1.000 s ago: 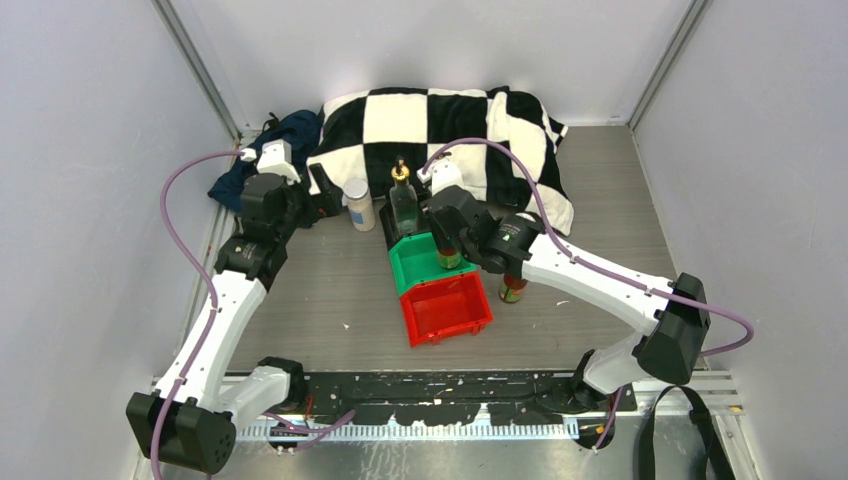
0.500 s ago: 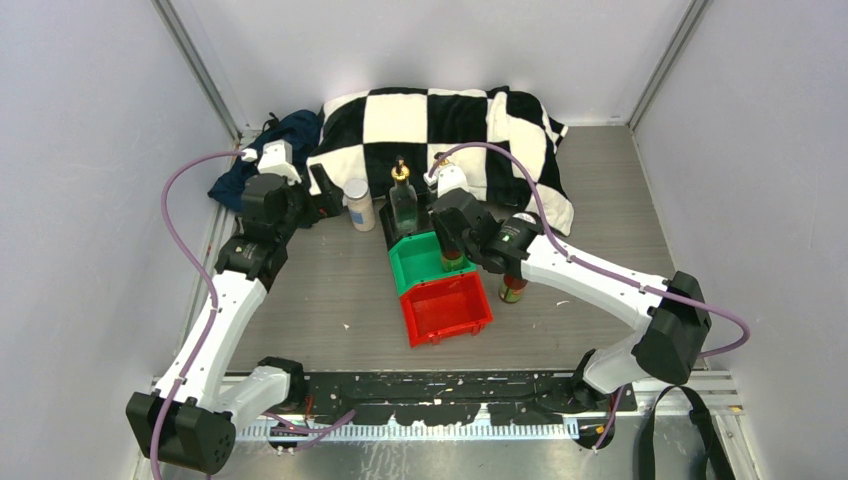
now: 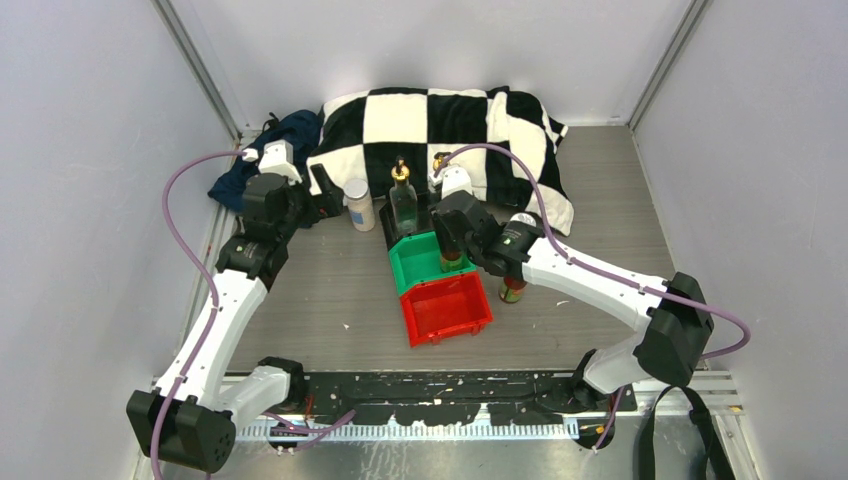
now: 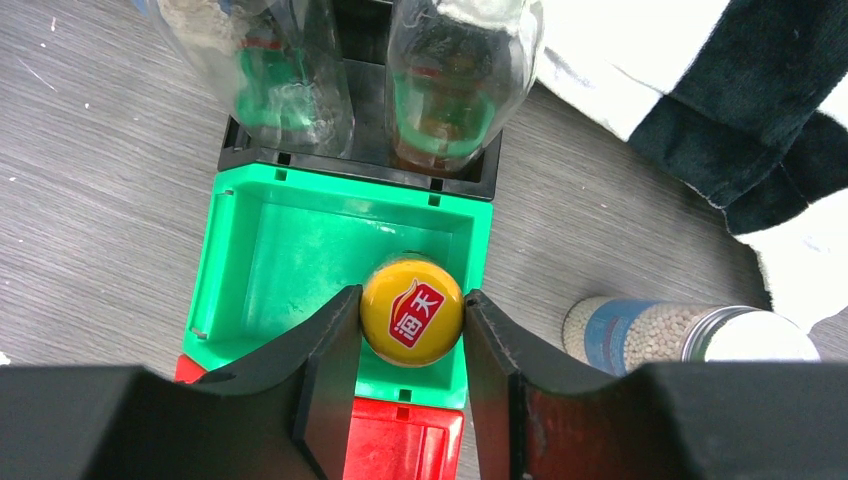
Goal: Organize the condiment bottles
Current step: Place the bottle in the storage box.
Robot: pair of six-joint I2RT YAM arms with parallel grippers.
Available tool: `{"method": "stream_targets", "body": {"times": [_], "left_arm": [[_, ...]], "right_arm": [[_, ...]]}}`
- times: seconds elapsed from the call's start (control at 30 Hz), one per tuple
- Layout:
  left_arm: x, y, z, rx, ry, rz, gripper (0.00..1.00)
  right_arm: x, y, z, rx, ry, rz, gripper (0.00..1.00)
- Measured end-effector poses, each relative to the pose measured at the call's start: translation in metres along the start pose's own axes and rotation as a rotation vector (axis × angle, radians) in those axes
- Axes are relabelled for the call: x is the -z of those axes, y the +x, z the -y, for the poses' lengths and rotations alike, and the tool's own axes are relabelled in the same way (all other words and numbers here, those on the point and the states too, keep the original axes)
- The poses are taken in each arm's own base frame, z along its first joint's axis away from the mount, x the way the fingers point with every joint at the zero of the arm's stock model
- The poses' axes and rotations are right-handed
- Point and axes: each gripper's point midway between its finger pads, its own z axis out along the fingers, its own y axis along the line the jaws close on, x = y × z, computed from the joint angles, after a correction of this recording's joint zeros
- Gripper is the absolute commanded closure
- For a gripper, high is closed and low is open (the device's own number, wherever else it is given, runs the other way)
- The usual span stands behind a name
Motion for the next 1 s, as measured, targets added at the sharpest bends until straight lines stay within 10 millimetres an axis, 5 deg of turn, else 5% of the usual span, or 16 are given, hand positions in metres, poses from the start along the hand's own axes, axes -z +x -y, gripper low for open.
{"method": "stream_targets", "body": {"times": [0.2, 0.53, 0.83, 1.0], "left_arm": [[0.0, 0.001, 0.0, 0.0, 0.0, -0.002, 0.06], [-0.006, 0.008, -0.002, 0.0, -0.009, -0.024, 0.06], [-0.008, 0.013, 0.007, 0.0, 0.055, -0.017, 0.05], [0.001, 0.018, 0.031, -0.016, 0.174, -0.009, 0.04]], "right_arm": [[0.004, -0.013, 0.0, -0.035, -0.004, 0.046, 0.33], [0.021, -0.037, 0.003, -0.065, -0.017, 0.091, 0.29], [0.098, -0.081, 0.041, -0.183, -0.01, 0.253, 0.27], [0.14, -0.074, 0.075, -0.265, 0.027, 0.317, 0.27]]}}
